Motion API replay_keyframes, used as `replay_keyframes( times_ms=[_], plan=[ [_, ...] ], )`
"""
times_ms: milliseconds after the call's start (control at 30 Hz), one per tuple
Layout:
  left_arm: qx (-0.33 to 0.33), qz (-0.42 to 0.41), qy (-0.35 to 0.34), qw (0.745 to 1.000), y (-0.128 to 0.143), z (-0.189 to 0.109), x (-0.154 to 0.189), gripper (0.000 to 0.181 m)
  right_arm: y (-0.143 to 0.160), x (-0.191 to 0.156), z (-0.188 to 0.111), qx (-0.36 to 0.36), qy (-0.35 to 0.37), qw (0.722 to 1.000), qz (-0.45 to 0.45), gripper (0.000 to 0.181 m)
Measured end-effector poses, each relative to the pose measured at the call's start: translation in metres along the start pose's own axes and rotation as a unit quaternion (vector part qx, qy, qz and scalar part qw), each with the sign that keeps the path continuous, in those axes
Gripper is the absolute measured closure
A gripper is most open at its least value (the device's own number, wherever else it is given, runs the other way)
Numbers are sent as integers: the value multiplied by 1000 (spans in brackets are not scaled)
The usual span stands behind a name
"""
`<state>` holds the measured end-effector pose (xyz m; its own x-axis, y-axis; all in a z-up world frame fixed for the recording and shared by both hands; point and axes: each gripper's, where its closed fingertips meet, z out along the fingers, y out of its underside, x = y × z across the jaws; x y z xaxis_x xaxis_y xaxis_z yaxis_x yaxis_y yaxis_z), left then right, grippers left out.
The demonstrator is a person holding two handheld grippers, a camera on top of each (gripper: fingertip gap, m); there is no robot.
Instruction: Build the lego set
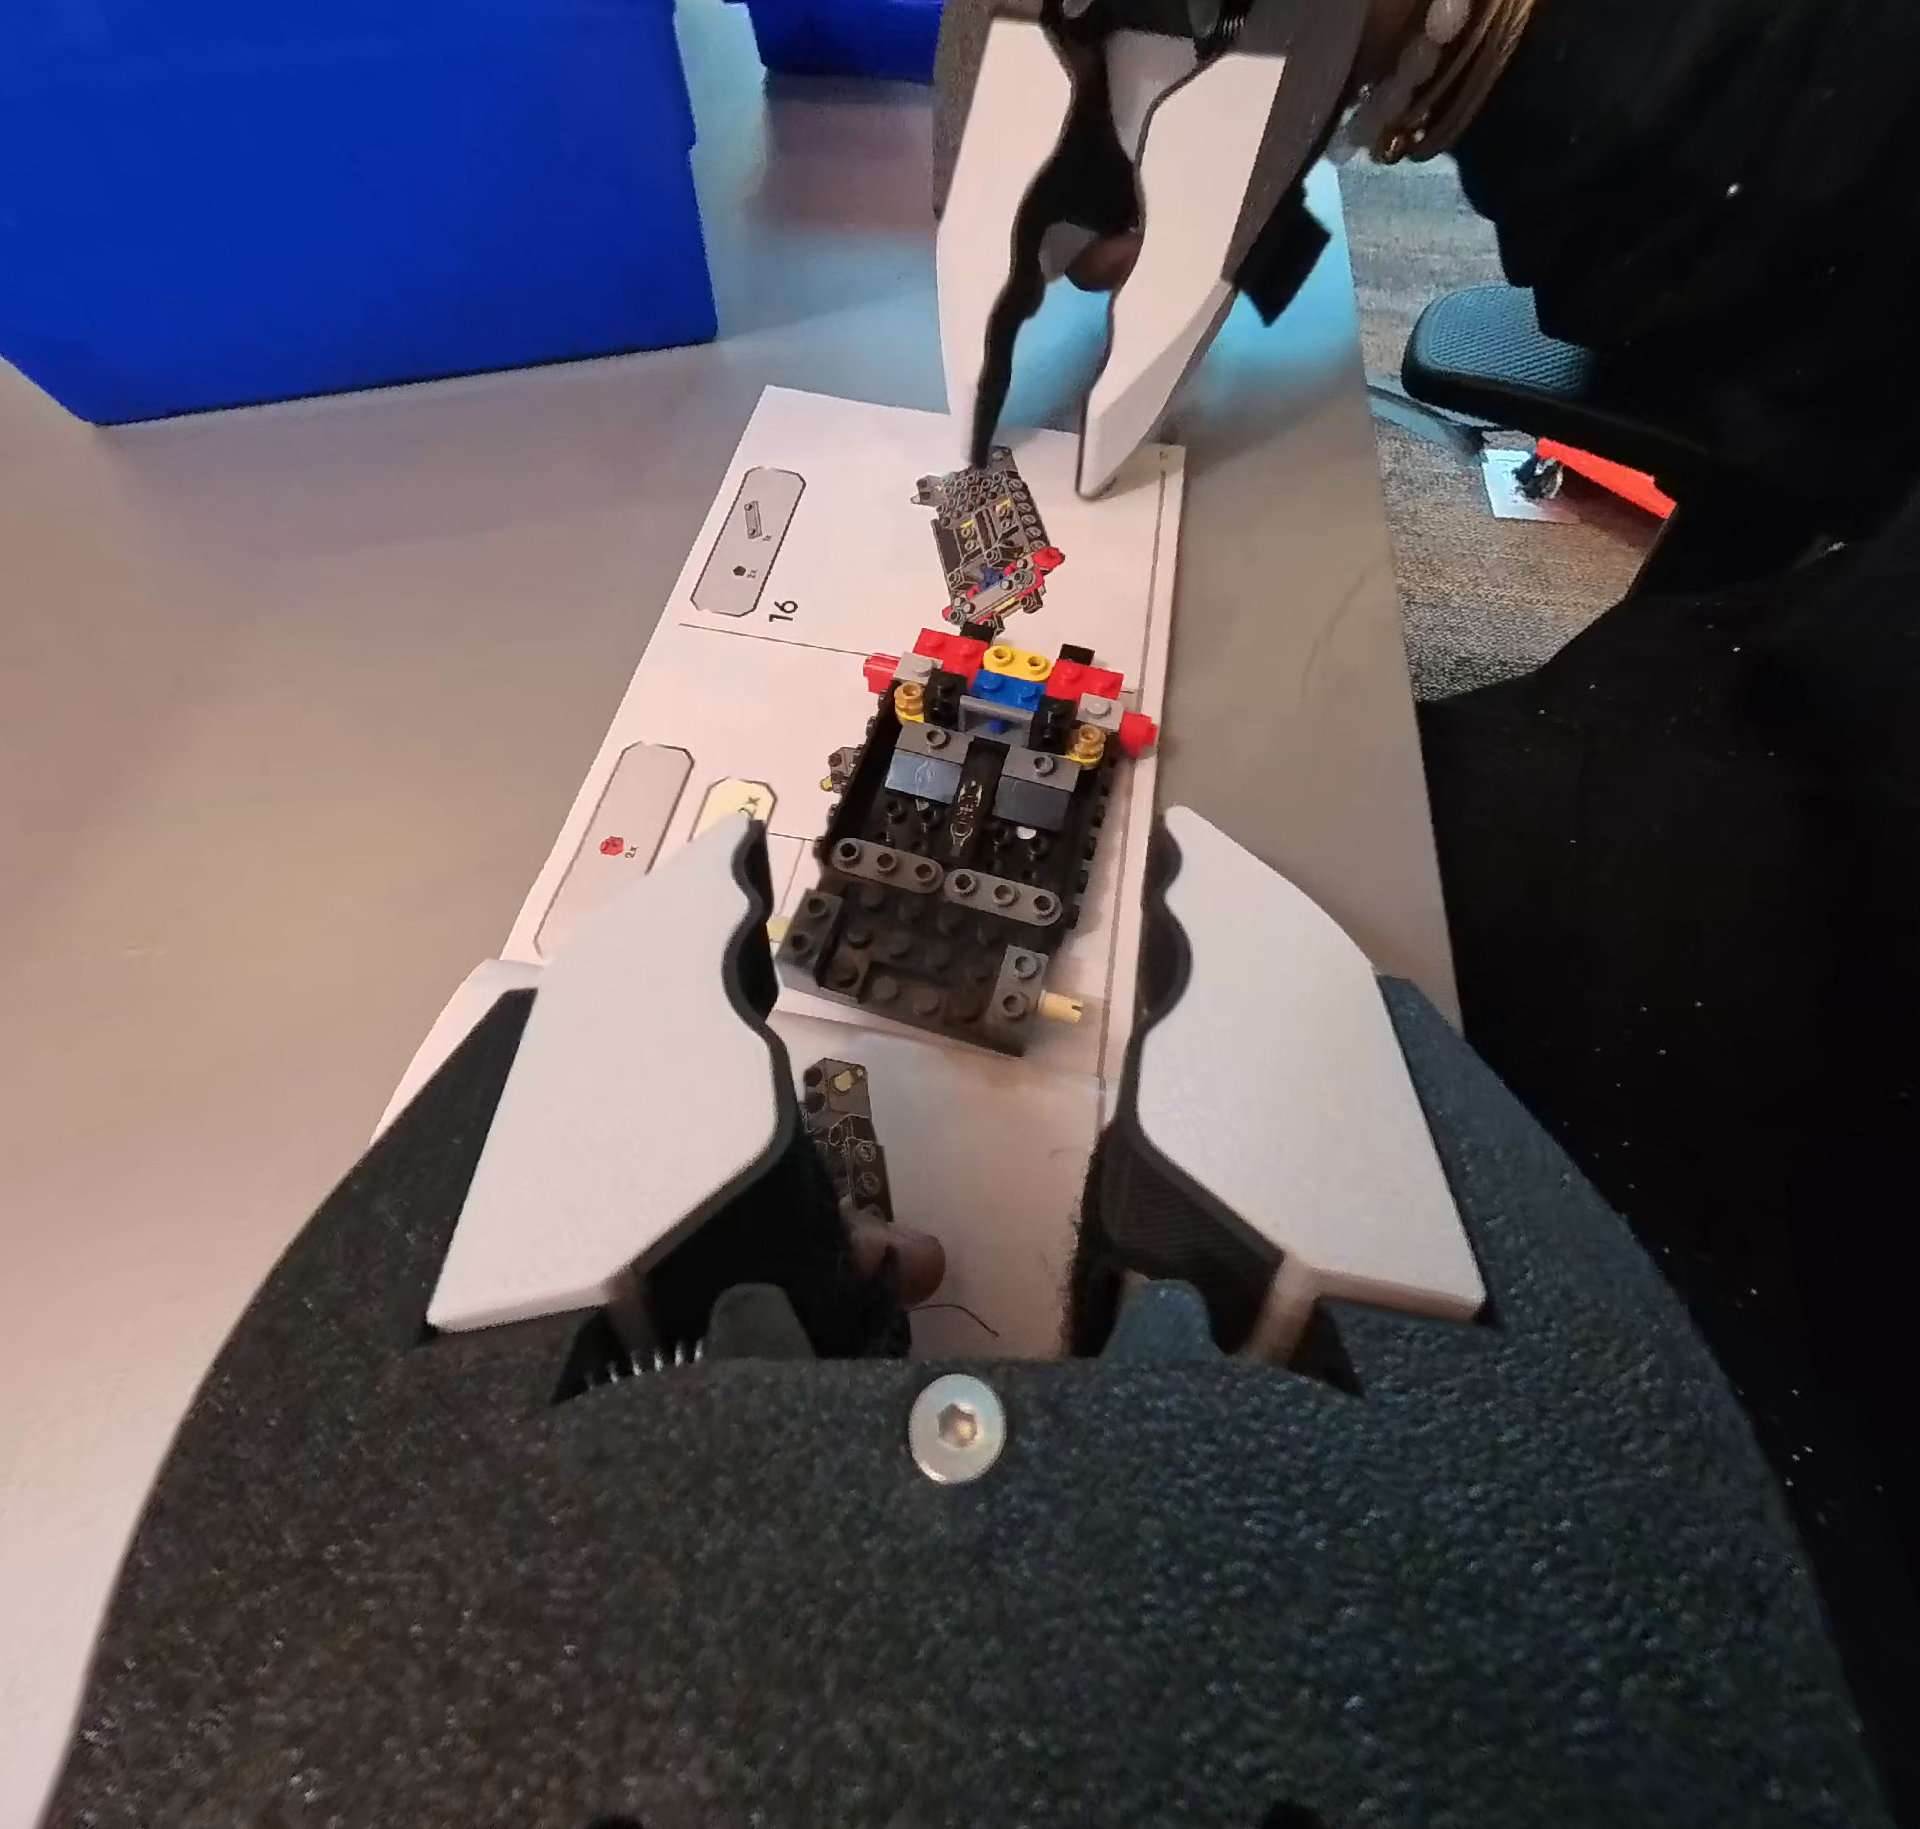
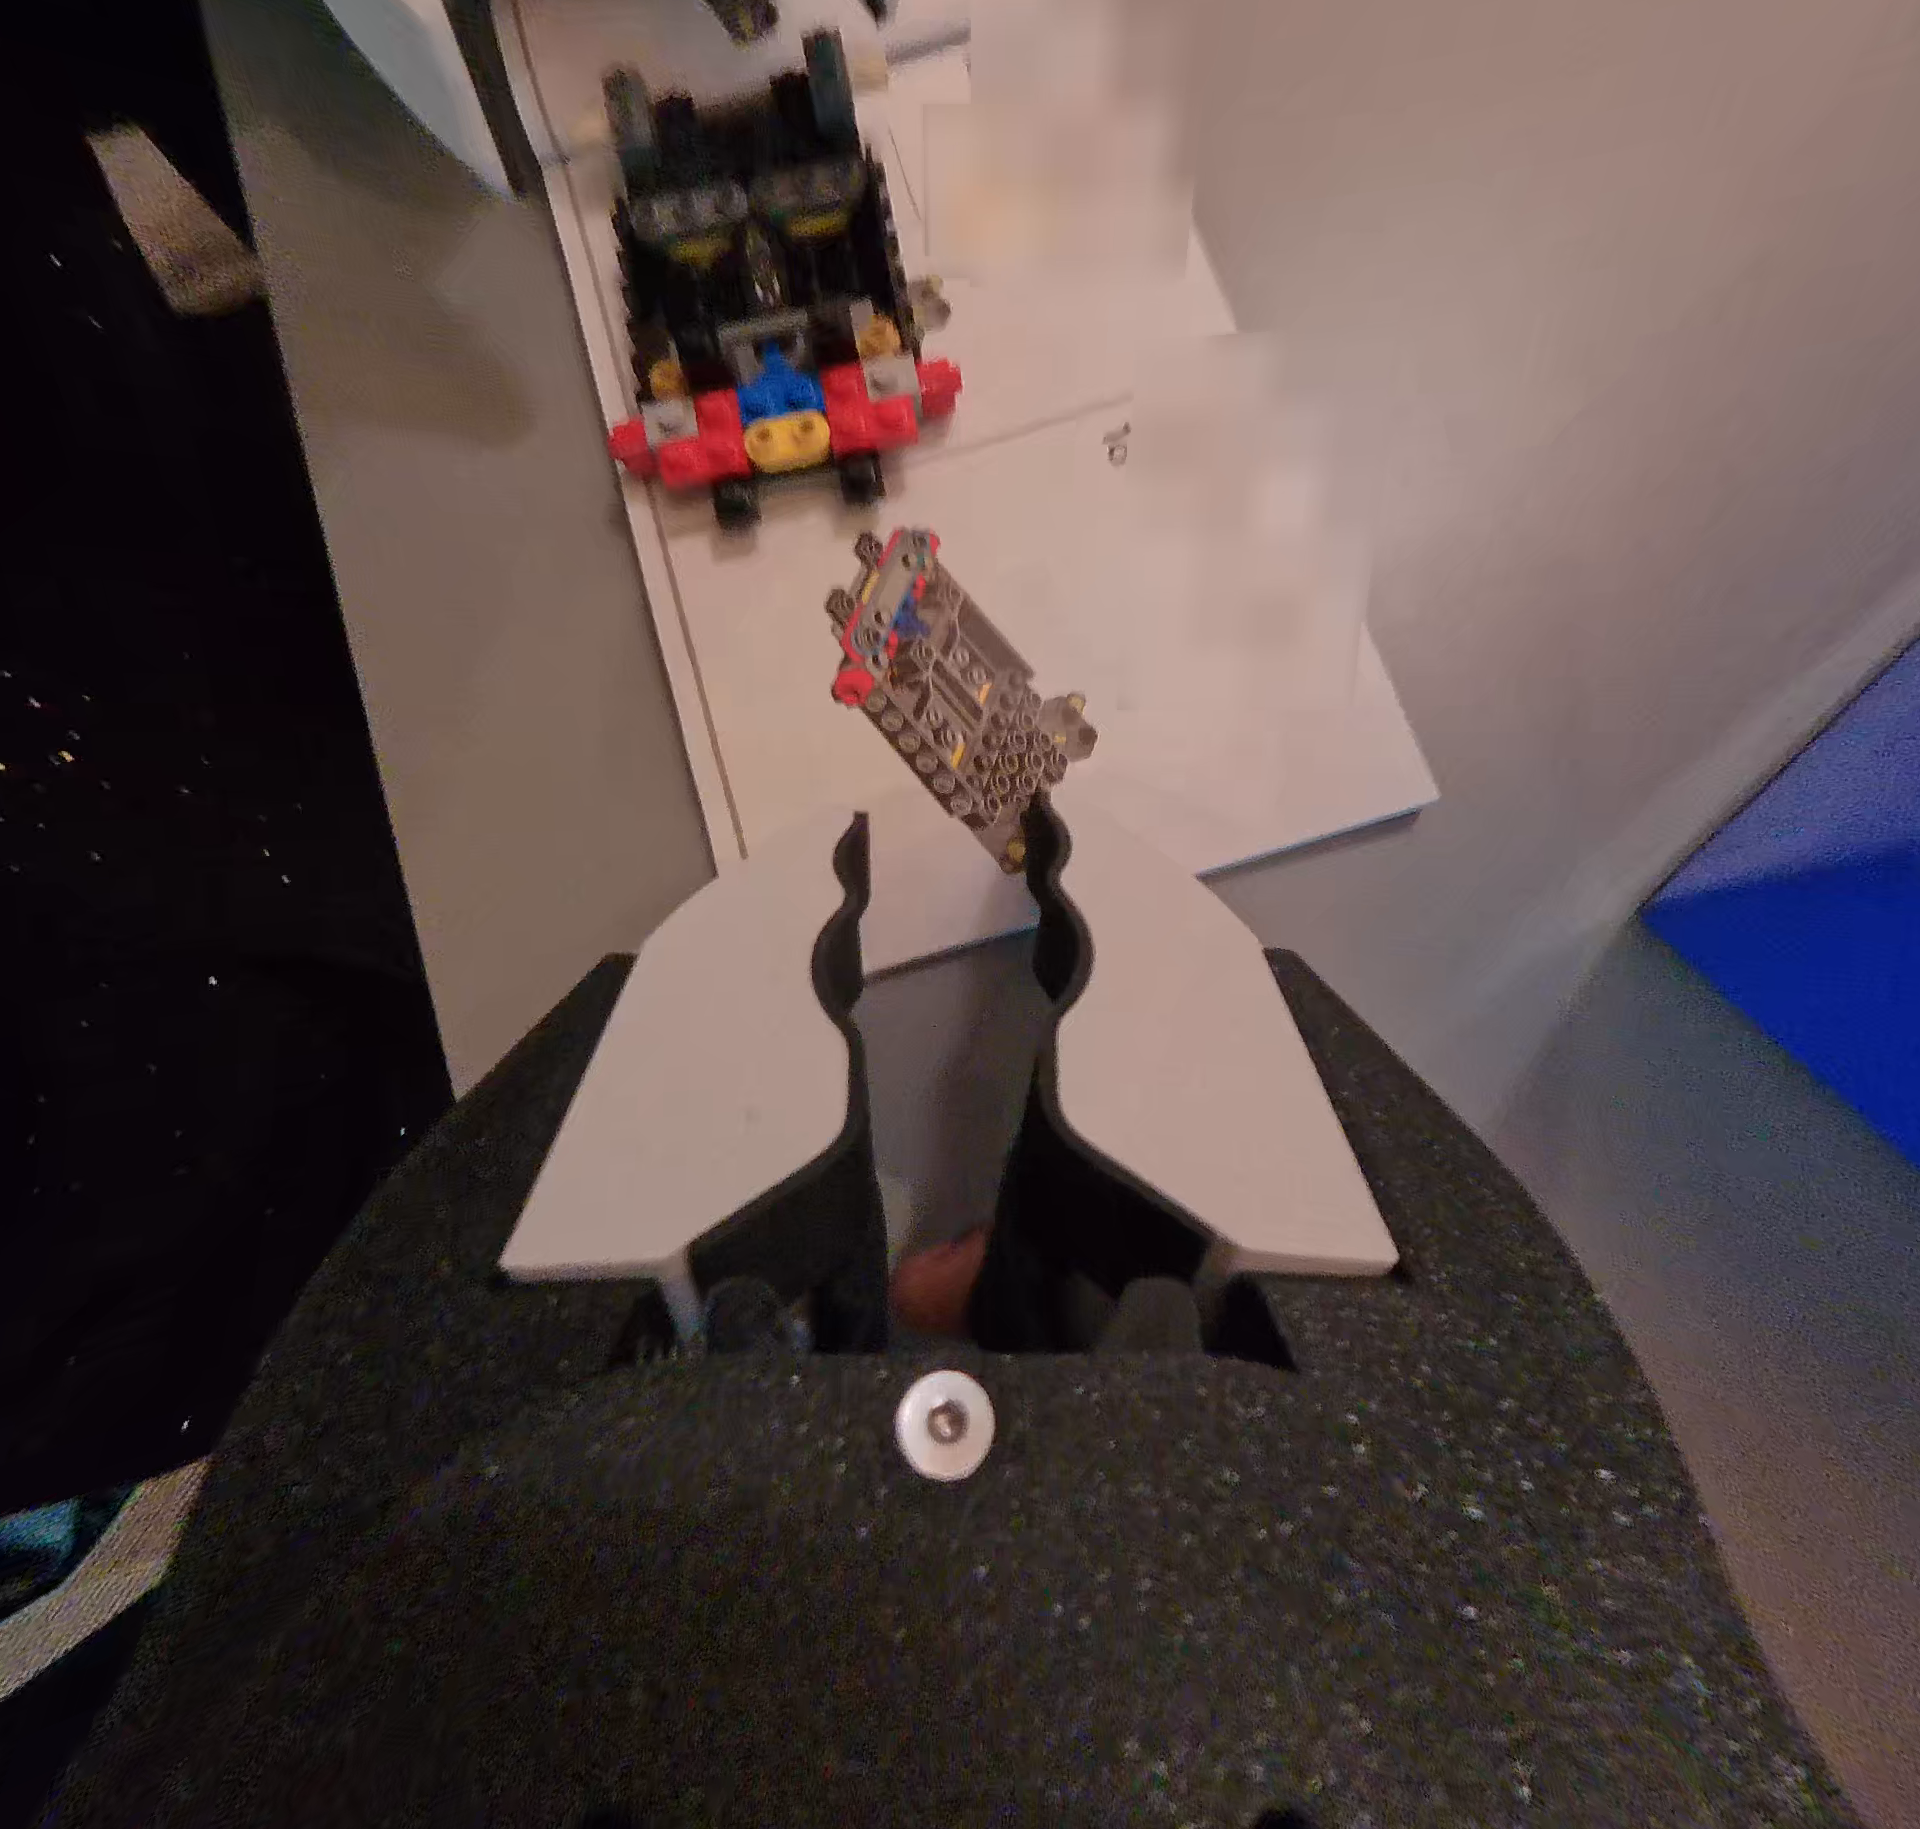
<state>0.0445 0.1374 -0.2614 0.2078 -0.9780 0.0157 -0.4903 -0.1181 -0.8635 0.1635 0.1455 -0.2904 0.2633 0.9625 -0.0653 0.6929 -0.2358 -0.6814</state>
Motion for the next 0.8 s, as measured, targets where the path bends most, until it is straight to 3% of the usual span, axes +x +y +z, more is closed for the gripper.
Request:
replay_keyframes(
  times_ms=[267, 633, 800],
  plan=[
    [15, -13, 0, 1000, -3, -3, -2, 115, 0, 0, 0, 16, 0, 1000, 5, 152],
    [-18, 9, 4, 1000, 5, 3, 3, 115, 0, 2, 0, 10, 8, 999, 32, 156],
    [-11, 7, 1, 1000, 3, 2, 2, 118, -3, 5, -8, -38, 48, 998, -4, 151]
  ],
)
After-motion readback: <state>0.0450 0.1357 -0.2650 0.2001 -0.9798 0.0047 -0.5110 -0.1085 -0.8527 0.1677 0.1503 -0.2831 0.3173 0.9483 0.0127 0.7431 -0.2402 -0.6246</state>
